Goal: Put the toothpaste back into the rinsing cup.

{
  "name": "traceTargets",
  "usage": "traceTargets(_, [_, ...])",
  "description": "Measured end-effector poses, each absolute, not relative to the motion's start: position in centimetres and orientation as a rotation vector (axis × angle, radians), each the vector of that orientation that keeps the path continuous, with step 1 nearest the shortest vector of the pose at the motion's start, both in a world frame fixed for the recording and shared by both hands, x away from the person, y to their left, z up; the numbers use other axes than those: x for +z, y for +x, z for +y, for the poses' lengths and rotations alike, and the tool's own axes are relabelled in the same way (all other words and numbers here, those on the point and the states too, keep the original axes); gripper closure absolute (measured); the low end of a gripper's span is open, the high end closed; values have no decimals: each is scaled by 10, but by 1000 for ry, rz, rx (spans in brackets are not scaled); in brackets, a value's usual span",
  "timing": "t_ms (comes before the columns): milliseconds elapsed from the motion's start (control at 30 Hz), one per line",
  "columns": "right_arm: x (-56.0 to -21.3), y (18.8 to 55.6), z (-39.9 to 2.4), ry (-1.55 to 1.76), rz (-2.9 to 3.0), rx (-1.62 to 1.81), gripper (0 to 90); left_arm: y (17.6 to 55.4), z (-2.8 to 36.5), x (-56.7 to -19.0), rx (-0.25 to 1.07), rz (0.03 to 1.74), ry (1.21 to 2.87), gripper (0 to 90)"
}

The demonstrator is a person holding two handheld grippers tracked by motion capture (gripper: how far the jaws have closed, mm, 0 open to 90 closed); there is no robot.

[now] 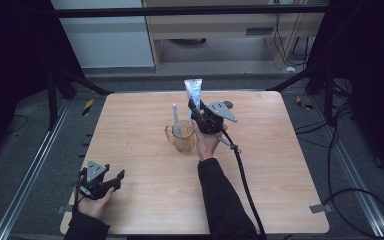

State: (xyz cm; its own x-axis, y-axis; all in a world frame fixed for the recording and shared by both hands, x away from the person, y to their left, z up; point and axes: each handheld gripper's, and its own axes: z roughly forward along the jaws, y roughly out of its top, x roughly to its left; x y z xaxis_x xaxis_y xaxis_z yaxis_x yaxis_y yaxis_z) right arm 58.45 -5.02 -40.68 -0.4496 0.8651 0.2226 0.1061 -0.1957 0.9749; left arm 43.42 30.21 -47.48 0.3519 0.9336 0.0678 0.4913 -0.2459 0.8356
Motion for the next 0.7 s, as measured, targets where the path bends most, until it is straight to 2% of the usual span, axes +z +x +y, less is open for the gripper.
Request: traceTargets(700, [-425, 593, -33, 1158, 1545, 1694, 692, 434, 302, -475, 756, 1245, 1871, 371])
